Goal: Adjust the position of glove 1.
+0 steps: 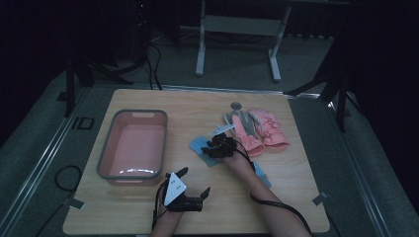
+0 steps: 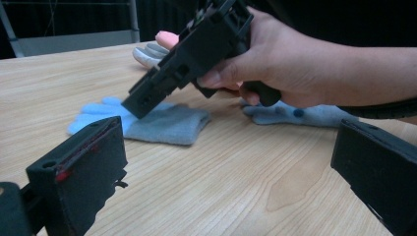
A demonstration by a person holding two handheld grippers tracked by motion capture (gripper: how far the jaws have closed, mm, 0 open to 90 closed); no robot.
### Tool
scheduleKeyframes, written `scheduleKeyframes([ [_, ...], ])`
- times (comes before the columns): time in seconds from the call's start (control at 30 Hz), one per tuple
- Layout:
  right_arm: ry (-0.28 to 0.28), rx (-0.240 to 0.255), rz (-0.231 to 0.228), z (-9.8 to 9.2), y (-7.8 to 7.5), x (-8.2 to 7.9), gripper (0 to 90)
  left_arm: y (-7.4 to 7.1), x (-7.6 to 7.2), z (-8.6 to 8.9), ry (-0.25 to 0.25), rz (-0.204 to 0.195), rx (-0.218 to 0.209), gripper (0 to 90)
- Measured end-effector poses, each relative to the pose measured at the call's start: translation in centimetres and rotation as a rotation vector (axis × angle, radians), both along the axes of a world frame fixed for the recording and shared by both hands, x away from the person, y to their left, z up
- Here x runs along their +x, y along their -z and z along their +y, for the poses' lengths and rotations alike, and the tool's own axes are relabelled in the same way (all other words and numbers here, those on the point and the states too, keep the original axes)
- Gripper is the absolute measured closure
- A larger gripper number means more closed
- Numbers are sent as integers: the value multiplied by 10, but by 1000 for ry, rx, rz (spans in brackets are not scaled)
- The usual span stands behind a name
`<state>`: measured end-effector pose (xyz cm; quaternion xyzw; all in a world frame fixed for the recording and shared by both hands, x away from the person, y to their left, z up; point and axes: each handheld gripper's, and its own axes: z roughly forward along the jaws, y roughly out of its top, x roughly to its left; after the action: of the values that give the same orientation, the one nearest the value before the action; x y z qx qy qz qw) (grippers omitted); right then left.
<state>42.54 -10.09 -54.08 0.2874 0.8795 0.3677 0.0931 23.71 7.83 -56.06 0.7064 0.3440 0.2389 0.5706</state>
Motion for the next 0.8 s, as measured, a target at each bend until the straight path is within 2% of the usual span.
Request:
scheduleKeyframes([
  [0.1,-14,-21,12,2,8,1,626,0,0,0,-1,-1,0,5],
  [0.13,-13,-13,8,1,9,0,636,0,0,0,-1,-2,0,5],
  [0.23,-5,-11,4,0,10,-1,737,0,0,0,-3,-1,-1,5],
  [0.3,12,-6,9,1,10,-2,804,0,0,0,-3,0,-1,5],
  [0.43,77,4,6,4,9,-6,853,0,1,0,2,4,-3,5],
  [0.5,126,6,-4,4,4,-10,867,0,1,0,3,6,-4,5],
  [0.57,172,29,-5,1,-4,-16,870,0,1,0,2,5,-6,5],
  [0.6,172,29,-5,1,-4,-16,870,0,1,0,2,5,-6,5],
  [0.67,225,47,-29,-6,-20,-28,872,0,0,0,-2,0,-6,5],
  [0.73,256,71,-32,-11,-30,-37,872,0,0,0,-4,-3,-3,5],
  [0.8,296,78,-54,-17,-40,-48,873,0,0,0,-7,-4,-2,5],
])
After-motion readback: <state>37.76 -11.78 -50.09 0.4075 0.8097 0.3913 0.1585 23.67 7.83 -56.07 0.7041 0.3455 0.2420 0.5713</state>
